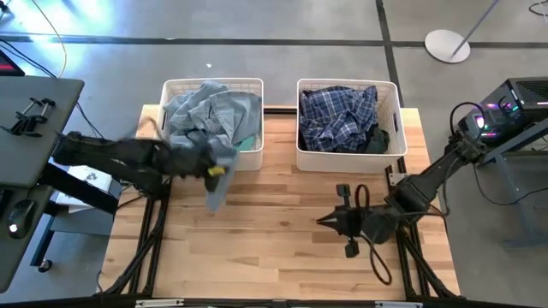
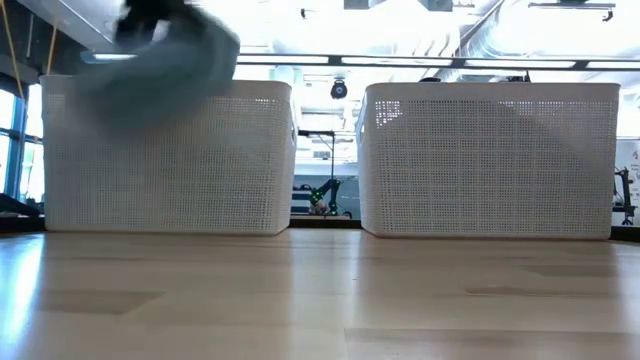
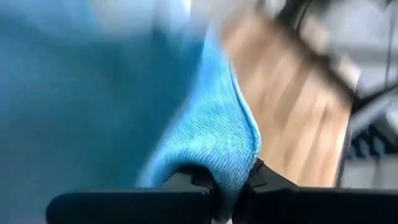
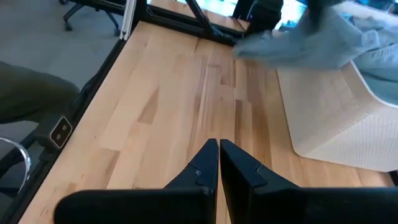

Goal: Sort clothes
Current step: Put the light blue denim pants into the left white bin

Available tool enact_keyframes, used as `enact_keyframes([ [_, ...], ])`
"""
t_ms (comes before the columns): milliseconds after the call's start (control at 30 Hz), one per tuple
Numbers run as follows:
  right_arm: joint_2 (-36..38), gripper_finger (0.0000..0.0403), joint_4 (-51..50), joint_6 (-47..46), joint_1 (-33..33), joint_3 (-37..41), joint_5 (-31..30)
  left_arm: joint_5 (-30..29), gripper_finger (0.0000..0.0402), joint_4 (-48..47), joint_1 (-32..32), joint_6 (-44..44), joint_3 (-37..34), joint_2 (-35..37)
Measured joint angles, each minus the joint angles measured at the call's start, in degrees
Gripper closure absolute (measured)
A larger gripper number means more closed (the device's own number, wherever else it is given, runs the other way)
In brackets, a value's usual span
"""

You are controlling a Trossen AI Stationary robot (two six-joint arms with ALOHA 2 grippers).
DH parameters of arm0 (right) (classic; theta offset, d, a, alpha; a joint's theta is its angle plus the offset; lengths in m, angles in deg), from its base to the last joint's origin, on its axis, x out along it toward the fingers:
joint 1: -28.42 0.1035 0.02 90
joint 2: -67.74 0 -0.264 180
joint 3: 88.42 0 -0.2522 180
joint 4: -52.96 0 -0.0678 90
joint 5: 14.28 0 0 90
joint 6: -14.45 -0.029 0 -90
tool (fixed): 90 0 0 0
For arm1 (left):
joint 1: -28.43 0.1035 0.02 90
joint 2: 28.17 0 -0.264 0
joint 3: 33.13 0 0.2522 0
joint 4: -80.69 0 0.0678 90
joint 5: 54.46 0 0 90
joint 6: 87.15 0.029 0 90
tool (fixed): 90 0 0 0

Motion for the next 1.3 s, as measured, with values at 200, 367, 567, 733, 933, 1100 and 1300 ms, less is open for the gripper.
enact_keyframes([
  [200, 0.0, 0.0394, 1.6, 0.1, 1.9, 0.0, -3.8, -19.8, 0.0399, 10.0, 5.3, 31.2, 15.8, 0.3],
  [367, 0.0, 0.0394, 1.8, 0.0, 1.7, 0.0, -5.8, -25.5, 0.0400, 22.5, 14.3, 58.0, 19.0, -0.4],
  [567, -0.1, 0.0394, 3.6, 0.0, 1.7, 0.0, -6.8, -22.5, 0.0401, 19.2, 31.6, 58.6, 12.9, -4.6],
  [733, -0.1, 0.0394, 5.0, 0.0, 1.7, 0.0, -6.8, -5.7, 0.0401, 19.4, 42.6, 49.5, 2.5, -13.3],
  [933, -0.1, 0.0394, 4.7, -1.4, 1.7, 0.0, -6.2, -2.2, 0.0398, 17.1, 46.9, 50.2, -1.8, -22.7],
  [1100, -0.1, 0.0394, 4.4, -1.4, 1.7, 0.0, -6.2, 2.3, 0.0375, 15.6, 47.2, 50.5, 0.2, -24.0],
  [1300, -0.2, 0.0394, 3.4, -2.2, 1.7, 0.1, -6.2, 7.8, 0.0292, 4.4, 47.1, 48.5, 12.4, -20.8],
])
